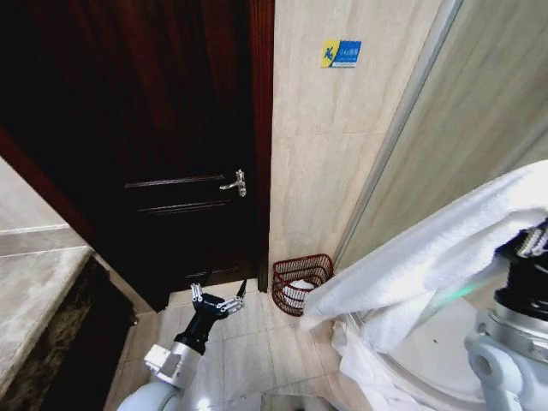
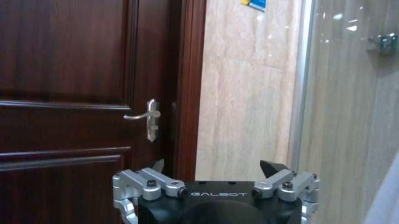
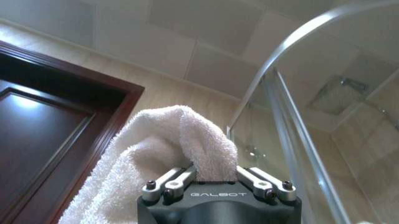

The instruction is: Discard the used towel into the hamper.

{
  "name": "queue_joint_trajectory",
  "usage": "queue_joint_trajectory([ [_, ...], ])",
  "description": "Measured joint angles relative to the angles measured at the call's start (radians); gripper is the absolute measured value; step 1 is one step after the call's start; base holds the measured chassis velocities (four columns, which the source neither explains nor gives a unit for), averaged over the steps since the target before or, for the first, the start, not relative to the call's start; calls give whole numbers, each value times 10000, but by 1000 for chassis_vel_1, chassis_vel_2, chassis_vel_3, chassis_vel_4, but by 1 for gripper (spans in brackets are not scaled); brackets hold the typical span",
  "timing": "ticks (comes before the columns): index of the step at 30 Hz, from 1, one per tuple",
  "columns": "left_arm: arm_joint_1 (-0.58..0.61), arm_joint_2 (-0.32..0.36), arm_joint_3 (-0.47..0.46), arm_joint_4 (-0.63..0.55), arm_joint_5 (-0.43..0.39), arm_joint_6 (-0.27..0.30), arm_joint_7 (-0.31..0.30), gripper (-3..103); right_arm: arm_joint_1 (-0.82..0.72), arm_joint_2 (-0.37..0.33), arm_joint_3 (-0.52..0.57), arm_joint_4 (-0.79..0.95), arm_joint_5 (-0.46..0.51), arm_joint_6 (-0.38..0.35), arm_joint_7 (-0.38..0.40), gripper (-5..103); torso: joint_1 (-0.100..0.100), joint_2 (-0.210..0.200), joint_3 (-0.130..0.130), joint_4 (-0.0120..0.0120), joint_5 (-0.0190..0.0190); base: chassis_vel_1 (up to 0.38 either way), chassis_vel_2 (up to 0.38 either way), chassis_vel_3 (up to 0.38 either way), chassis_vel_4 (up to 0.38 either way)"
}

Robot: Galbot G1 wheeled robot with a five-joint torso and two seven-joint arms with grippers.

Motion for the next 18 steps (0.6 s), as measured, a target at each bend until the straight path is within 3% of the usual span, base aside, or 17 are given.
queue_joint_trajectory([
  [6, 1, 0, 0, 0, 0, 0, 0, 100, 2, -12, 0, -12, 4, 1, -15, 8, -6, 5, -3, 0, -5, 82, -94, -81, 94],
  [18, 0, 0, 0, 0, 0, 0, 0, 100, -16, -37, 156, -11, 124, 26, -56, 8, 9, -3, 2, 3, -3, -12, 40, 48, -16],
])
